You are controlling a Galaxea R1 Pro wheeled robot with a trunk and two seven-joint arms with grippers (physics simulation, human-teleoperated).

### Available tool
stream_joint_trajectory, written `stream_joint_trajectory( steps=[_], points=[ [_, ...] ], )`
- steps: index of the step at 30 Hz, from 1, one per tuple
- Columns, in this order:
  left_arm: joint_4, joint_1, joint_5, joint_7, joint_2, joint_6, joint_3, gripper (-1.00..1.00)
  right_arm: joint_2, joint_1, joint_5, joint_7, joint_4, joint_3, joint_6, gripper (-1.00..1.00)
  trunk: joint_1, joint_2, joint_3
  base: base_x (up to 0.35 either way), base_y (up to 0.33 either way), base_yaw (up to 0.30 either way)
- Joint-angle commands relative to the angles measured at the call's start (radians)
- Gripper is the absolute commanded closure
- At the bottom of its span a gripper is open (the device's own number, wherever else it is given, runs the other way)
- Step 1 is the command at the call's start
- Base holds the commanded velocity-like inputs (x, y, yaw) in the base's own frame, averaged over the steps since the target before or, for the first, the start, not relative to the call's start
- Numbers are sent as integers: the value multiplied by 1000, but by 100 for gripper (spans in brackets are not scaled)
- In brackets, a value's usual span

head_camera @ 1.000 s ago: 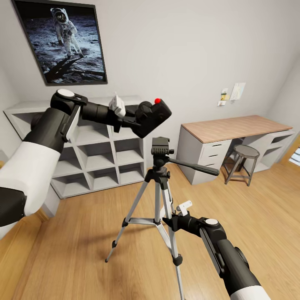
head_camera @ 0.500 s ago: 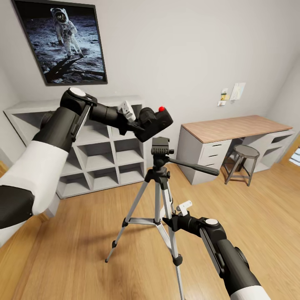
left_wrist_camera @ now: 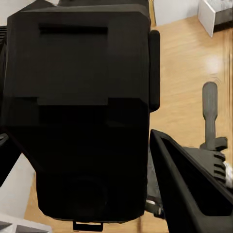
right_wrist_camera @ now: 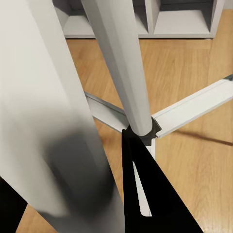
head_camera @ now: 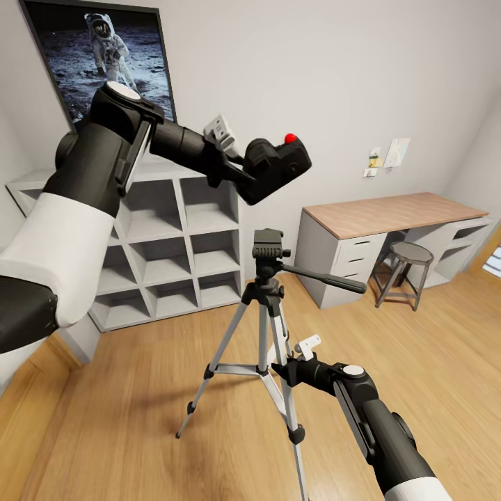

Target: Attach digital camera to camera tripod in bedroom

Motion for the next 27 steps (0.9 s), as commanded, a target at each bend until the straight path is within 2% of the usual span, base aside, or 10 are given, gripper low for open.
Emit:
stream_joint_trajectory(
  steps=[1,4,7,19,27],
  points=[
    [-2,-2,-7,-16,0,7,-1,100,0,-1,56,7,58,-3,-7,100,1,-2,-2,0,0,0],
    [-5,-4,-7,-77,1,9,-3,100,0,-1,56,6,59,-3,-8,100,1,-2,-2,0,0,0],
    [-6,-4,-7,-96,0,9,-3,100,0,-1,56,4,59,-3,-8,100,1,-2,-2,0,0,0],
    [12,-4,11,-106,-1,34,-4,100,0,-1,56,3,61,-3,-8,100,1,-2,-2,0,0,0],
    [-4,-5,1,-109,13,41,-13,100,0,-1,56,2,64,-3,-9,100,1,-2,-2,0,0,0]
  ],
)
